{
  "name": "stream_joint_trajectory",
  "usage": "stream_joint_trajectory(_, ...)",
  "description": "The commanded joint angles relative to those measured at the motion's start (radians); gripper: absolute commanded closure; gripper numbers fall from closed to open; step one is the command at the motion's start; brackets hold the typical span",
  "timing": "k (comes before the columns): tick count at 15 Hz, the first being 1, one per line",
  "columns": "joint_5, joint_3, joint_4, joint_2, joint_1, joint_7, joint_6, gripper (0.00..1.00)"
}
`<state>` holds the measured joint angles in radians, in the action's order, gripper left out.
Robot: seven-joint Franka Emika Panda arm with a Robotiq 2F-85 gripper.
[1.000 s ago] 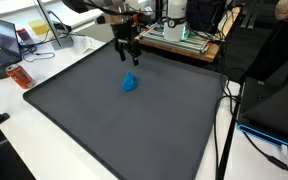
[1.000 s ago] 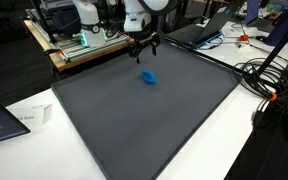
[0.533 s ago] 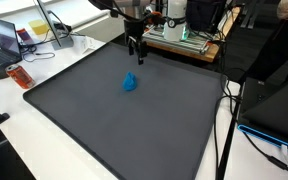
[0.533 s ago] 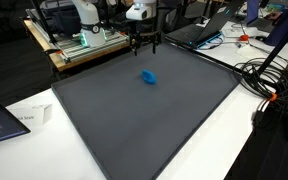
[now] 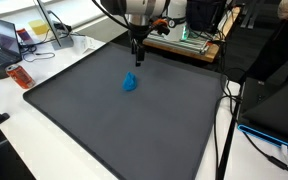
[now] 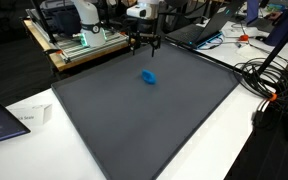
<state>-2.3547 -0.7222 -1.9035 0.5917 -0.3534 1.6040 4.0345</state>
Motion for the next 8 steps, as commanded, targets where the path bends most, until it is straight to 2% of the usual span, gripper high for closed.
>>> stream_joint_trajectory(1,-0.047,0.100,0.008,-0.025,0.078,0.030,-0.052,0.00)
stream_joint_trajectory(3,-0.041,0.135,0.012,-0.026,0.103,0.025,-0.089,0.00)
stream_joint_trajectory(6,-0.040,0.142,0.014,-0.030,0.106,0.024,-0.095,0.00)
stream_joint_trajectory(8,-0.060,0.138,0.089,0.027,0.105,0.057,-0.067,0.00)
